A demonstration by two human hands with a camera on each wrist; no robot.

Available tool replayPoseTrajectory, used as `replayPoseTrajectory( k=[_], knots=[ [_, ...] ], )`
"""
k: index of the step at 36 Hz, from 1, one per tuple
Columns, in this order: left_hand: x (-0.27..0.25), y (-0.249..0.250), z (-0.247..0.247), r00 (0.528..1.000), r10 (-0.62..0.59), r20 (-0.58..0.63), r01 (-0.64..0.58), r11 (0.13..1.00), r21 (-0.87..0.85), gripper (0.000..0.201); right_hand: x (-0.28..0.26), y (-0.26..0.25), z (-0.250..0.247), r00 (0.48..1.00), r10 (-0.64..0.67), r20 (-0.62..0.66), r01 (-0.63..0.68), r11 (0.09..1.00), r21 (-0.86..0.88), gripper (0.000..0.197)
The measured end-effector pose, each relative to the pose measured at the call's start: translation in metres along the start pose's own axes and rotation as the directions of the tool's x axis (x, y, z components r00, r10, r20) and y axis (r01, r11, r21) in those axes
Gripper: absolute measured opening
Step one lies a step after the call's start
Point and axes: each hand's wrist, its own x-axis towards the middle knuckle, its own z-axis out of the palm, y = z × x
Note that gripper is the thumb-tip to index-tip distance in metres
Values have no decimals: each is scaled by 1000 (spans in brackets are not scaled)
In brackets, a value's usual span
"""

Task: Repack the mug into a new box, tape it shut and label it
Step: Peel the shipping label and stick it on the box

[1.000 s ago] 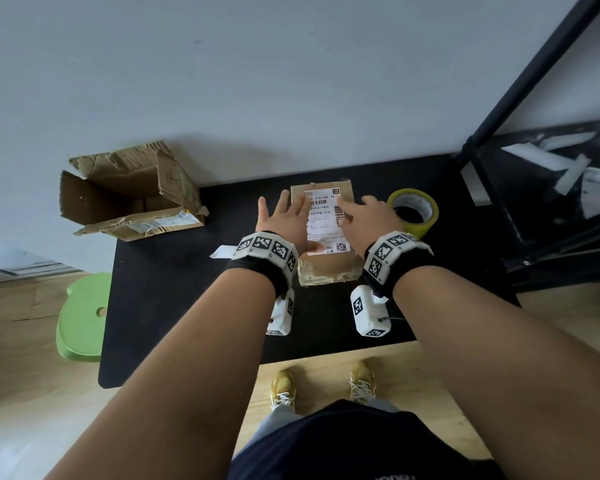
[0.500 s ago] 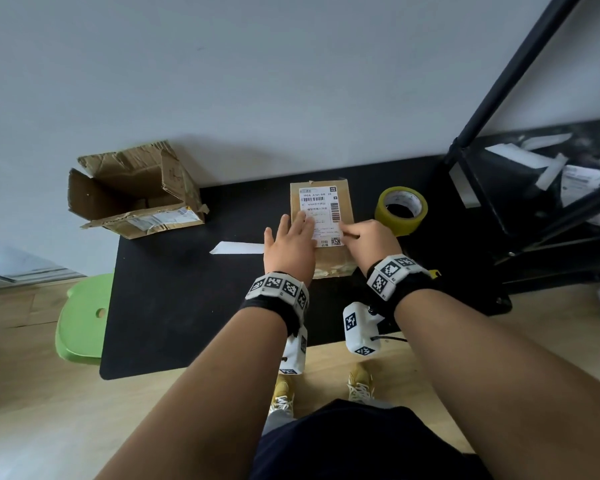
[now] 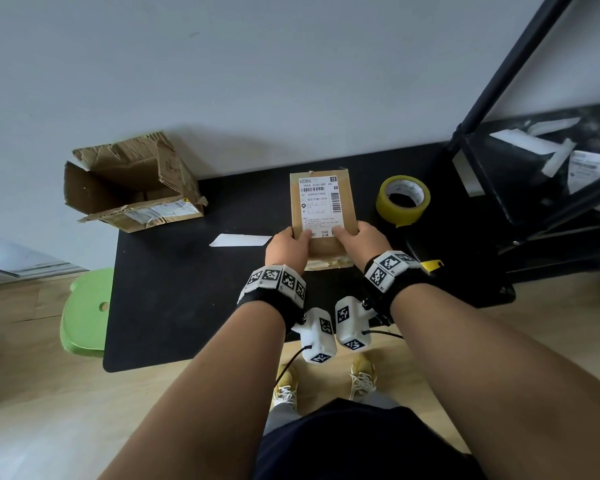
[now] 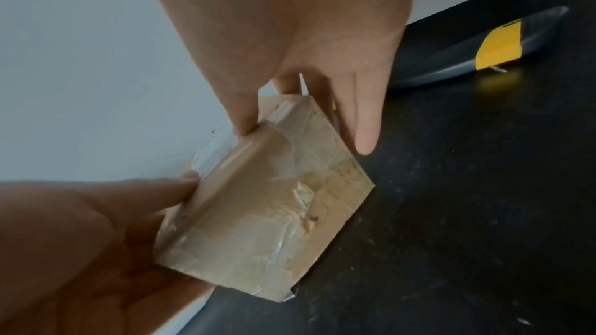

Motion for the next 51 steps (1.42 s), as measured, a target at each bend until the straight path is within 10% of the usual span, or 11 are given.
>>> replayPoseTrajectory(
  k=[21, 29, 34, 40, 51],
  knots=[
    [22, 7, -6, 996, -88, -10, 88, 996, 29, 45, 17, -12, -6, 995, 90, 37, -90, 996, -4, 50],
    [41, 21, -6, 965, 260, 26, -259, 940, 223, 68, 35, -26, -13, 999, -36, -14, 36, 999, -35, 58],
    [48, 28, -3, 948, 263, 182, -319, 822, 472, 61, 49, -36, -16, 999, -31, -24, 29, 998, -54, 81],
    [54, 31, -6, 937, 281, 207, -349, 749, 563, 66, 58, -43, -10, 965, -260, 14, 255, 930, -266, 52],
    [56, 24, -9, 936, 267, 229, -350, 764, 541, 67, 58, -44, -9, 989, -114, 95, 135, 959, -250, 56]
  ],
)
